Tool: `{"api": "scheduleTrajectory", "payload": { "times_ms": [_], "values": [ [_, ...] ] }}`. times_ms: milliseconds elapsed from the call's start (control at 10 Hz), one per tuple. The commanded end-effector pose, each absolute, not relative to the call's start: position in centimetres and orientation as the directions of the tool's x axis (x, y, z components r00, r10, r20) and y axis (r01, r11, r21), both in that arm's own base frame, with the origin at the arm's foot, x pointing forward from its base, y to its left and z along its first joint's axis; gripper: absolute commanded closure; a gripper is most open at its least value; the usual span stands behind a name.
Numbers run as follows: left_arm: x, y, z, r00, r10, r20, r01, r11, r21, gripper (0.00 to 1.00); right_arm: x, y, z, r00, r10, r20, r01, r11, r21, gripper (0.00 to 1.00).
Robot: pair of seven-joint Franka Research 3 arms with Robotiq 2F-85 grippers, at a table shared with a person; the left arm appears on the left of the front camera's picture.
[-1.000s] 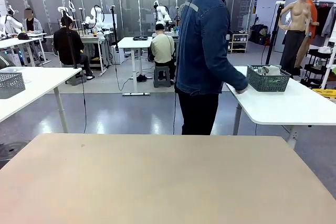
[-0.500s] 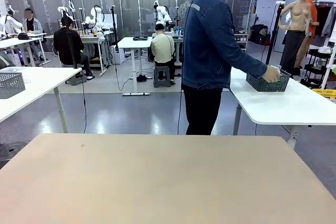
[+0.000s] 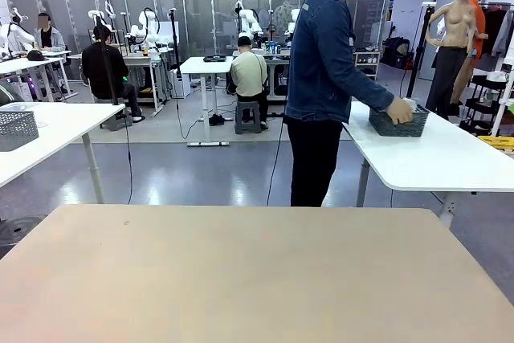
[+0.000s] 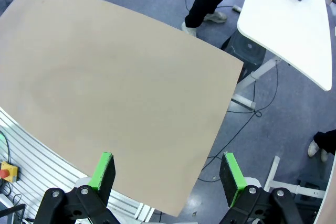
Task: Fold the towels and place them in the basket.
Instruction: When a person lays out a Towel with hook on the table, fold it in half twice.
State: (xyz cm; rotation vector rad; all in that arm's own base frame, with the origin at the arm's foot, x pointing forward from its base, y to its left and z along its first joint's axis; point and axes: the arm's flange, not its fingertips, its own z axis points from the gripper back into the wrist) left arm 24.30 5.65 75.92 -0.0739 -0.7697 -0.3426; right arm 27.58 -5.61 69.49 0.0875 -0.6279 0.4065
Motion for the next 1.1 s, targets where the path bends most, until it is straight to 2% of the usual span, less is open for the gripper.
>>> {"api": "scheduleTrajectory", "payload": {
  "times_ms": [0, 1000],
  "values": [
    [24.31, 5.66, 75.92, 0.666, -0.278, 0.693, 0.331, 0.942, 0.06, 0.0, 27.67, -5.63, 69.46, 0.734, 0.343, 0.586, -0.395, 0.918, -0.042, 0.0],
    [24.31, 5.66, 75.92, 0.666, -0.278, 0.693, 0.331, 0.942, 0.06, 0.0, 27.67, -5.63, 69.46, 0.734, 0.343, 0.586, -0.395, 0.918, -0.042, 0.0]
  ]
}}
